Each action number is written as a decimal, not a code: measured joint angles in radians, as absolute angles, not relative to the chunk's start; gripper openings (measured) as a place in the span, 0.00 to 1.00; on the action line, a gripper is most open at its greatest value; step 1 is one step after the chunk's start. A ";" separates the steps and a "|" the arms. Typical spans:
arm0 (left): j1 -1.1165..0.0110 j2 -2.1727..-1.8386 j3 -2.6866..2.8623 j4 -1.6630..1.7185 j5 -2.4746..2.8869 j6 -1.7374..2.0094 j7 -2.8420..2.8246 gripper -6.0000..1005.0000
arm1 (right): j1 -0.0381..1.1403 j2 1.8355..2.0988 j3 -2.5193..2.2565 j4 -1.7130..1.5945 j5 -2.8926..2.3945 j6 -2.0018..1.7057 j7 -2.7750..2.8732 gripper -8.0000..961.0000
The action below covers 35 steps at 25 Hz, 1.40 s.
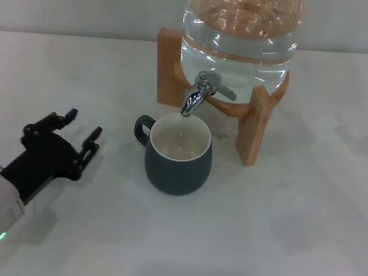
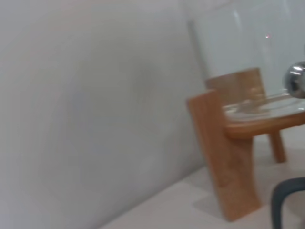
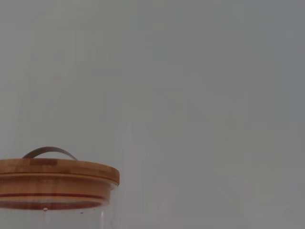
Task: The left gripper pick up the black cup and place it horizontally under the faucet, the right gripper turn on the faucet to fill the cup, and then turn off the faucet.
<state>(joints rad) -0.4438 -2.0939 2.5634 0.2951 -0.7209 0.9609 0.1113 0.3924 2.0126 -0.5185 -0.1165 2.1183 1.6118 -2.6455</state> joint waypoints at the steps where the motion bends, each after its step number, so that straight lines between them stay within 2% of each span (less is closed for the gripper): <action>1: -0.435 -2.094 2.545 0.296 -0.722 0.970 0.125 0.49 | 0.391 2.013 -0.518 -0.117 2.118 1.611 -2.644 0.89; 13: -0.375 -2.091 2.291 0.297 -0.732 1.127 0.269 0.49 | 0.394 2.013 -0.559 -0.117 2.118 1.611 -2.637 0.89; 25: -0.394 -2.089 2.264 0.302 -1.009 1.249 0.362 0.49 | 0.398 2.013 -0.634 -0.119 2.119 1.616 -2.573 0.89; 35: -0.394 -2.086 2.272 0.295 -1.031 1.253 0.358 0.49 | 0.383 2.013 -0.802 -0.117 2.118 1.658 -2.568 0.89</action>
